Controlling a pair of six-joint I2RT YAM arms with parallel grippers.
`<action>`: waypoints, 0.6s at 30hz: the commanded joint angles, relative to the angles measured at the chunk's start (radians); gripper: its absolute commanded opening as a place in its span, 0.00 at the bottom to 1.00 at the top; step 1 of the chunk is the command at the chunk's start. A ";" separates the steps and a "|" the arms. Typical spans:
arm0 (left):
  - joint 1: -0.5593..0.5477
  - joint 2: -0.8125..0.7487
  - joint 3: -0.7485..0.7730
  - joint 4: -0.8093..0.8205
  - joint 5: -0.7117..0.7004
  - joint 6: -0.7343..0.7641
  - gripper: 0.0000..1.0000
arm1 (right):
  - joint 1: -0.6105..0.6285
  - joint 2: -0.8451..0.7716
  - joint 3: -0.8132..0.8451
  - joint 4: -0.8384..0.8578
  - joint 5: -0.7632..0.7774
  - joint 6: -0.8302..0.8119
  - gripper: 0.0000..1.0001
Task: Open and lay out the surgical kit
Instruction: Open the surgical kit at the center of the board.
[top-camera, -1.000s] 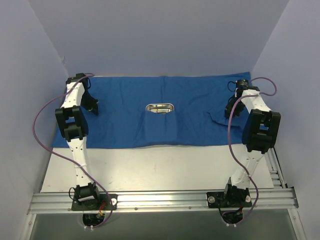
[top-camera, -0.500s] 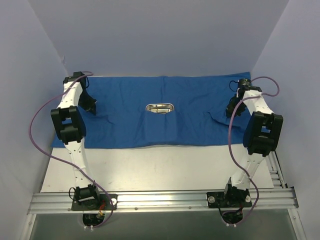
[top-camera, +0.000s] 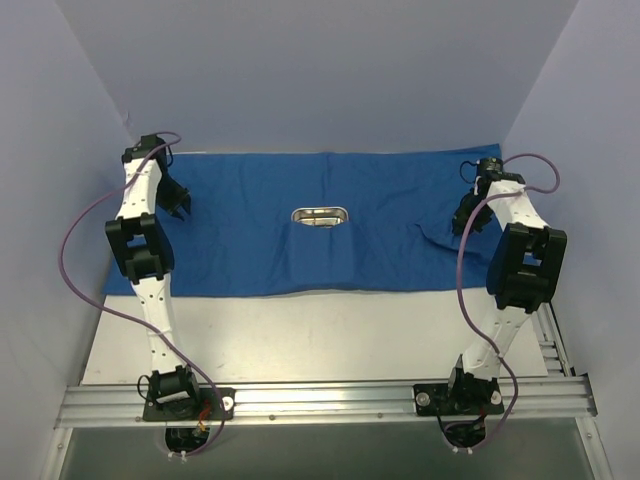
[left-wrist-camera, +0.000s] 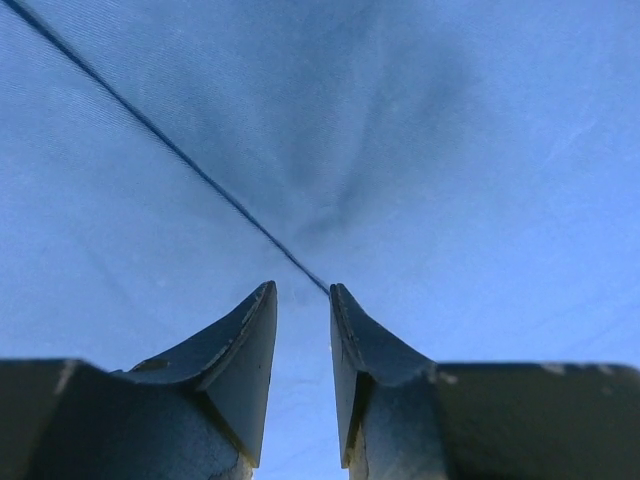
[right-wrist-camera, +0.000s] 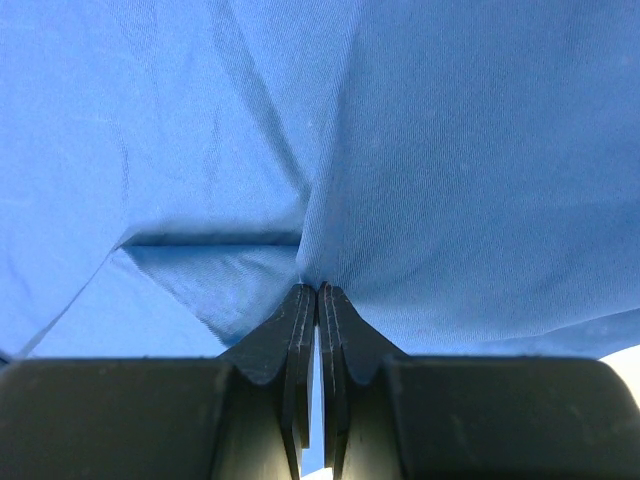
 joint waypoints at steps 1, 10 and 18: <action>0.005 0.027 0.040 -0.039 0.006 -0.005 0.37 | -0.004 -0.037 0.023 -0.045 0.001 -0.003 0.00; 0.003 0.041 0.037 -0.070 -0.017 -0.011 0.37 | -0.002 -0.040 0.014 -0.038 0.001 0.000 0.00; 0.000 0.072 0.052 -0.059 -0.014 -0.020 0.39 | -0.004 -0.047 -0.006 -0.029 -0.002 0.000 0.00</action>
